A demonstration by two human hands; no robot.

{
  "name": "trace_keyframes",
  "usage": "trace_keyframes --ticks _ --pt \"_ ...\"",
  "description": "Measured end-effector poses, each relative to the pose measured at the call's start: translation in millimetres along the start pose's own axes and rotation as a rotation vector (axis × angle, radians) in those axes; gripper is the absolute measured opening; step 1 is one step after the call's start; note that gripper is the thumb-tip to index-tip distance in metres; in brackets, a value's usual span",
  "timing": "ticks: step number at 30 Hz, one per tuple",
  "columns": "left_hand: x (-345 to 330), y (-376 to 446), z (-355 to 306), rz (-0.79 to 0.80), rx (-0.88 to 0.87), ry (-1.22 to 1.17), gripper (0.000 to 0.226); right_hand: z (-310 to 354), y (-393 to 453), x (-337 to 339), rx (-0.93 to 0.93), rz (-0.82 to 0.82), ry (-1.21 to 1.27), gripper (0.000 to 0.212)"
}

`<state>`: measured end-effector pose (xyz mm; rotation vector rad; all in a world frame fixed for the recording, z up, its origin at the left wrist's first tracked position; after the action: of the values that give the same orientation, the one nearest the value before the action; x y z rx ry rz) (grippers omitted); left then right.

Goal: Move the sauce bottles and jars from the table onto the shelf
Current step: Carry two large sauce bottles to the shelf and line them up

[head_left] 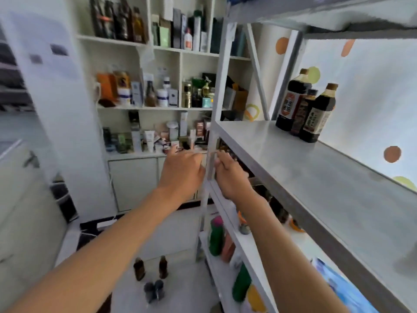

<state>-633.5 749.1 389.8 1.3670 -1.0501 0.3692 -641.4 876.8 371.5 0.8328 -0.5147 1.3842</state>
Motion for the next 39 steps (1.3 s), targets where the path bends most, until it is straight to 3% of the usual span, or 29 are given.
trace_keyframes --ticks 3,8,12,17,25,39 --pt "33 -59 61 0.026 0.167 0.08 0.019 62 -33 -57 0.121 0.054 0.057 0.033" --pt "106 -181 151 0.051 0.402 0.223 0.017 170 -101 -154 0.347 0.167 0.077 0.047" --pt "173 -291 215 0.01 0.566 0.316 0.041 257 -169 -232 0.478 0.242 0.111 0.05" --pt "246 -446 276 -0.055 0.817 0.33 0.053 349 -283 -331 0.44 0.464 0.437 0.047" --pt "322 -657 333 -0.079 1.235 0.349 0.05 444 -444 -465 0.534 0.816 0.444 0.049" --pt "412 -826 392 -0.287 1.71 0.442 0.042 548 -566 -609 0.471 1.168 0.499 0.041"
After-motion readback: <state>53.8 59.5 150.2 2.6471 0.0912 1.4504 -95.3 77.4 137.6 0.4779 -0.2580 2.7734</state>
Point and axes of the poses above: each hand's wrist, its own y-axis towards the middle knuckle, its own x-axis out of the back of the hand, z = x × y, the point moved 5 cm from there along y, towards the middle knuckle, and after that the axes turned 2 degrees about -z, right-handed, at the moved point
